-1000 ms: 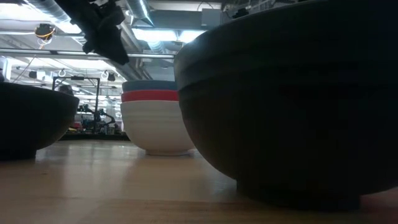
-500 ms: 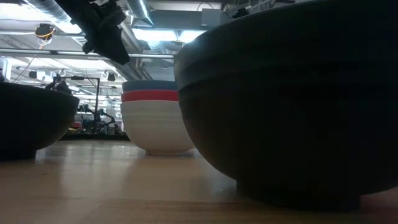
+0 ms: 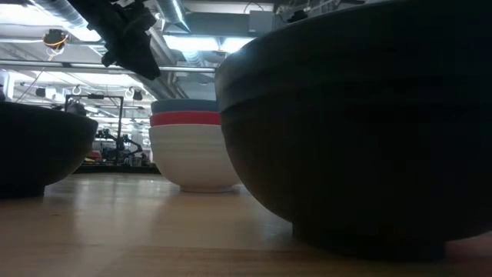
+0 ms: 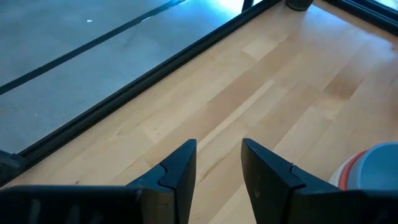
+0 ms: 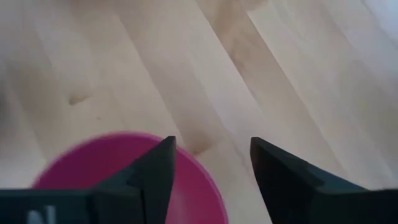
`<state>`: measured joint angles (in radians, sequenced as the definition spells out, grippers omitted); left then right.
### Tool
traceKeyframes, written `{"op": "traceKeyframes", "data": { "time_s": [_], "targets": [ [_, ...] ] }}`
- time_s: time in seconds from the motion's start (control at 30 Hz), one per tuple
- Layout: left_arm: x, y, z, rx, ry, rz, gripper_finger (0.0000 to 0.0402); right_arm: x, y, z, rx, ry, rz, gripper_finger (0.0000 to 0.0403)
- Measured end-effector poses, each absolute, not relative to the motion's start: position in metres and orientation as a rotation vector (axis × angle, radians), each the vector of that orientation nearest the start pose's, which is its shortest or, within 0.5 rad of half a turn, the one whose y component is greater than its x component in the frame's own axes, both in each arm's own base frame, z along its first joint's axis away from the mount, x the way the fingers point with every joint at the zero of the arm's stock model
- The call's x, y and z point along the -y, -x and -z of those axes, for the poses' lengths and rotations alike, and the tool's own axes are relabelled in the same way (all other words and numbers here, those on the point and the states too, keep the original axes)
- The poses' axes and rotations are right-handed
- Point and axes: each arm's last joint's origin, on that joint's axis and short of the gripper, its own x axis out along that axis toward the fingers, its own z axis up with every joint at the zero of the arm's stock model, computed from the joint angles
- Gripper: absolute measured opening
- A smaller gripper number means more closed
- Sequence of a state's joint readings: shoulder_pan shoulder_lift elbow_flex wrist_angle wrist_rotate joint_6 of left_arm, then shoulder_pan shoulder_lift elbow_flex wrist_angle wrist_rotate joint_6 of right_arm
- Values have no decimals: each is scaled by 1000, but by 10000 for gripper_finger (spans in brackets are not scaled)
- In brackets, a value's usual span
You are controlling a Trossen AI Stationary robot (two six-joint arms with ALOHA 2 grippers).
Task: Nest bowls inside each other
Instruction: Stack the pink bowl on top of the blue bowl
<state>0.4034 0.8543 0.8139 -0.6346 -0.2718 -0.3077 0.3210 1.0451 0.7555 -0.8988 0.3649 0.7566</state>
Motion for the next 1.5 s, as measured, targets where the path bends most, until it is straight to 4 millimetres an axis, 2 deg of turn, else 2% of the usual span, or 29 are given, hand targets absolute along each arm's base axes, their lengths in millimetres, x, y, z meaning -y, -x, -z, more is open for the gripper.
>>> {"op": "traceKeyframes", "data": {
  "time_s": [0.13, 0.3, 0.5, 0.73, 0.83, 1.5],
  "targets": [
    [-73, -152, -293, -581, 330, -750, 121, -45, -167, -231, -1043, -255, 446, 238],
    [-73, -152, -293, -580, 334, -752, 121, -49, -165, -231, -1080, -170, 359, 253],
    [-73, -152, -293, -577, 341, -755, 121, -53, -159, -226, -1121, -192, 352, 247],
    [-73, -152, -293, -573, 351, -759, 121, -53, -150, -201, -1240, -253, 307, 241],
    [-73, -152, -293, -572, 353, -759, 121, -52, -151, -200, -1186, -227, 347, 241],
    [-73, -152, -293, -561, 381, -768, 121, -46, -148, -195, -1172, -138, 418, 241]
  ]
}}
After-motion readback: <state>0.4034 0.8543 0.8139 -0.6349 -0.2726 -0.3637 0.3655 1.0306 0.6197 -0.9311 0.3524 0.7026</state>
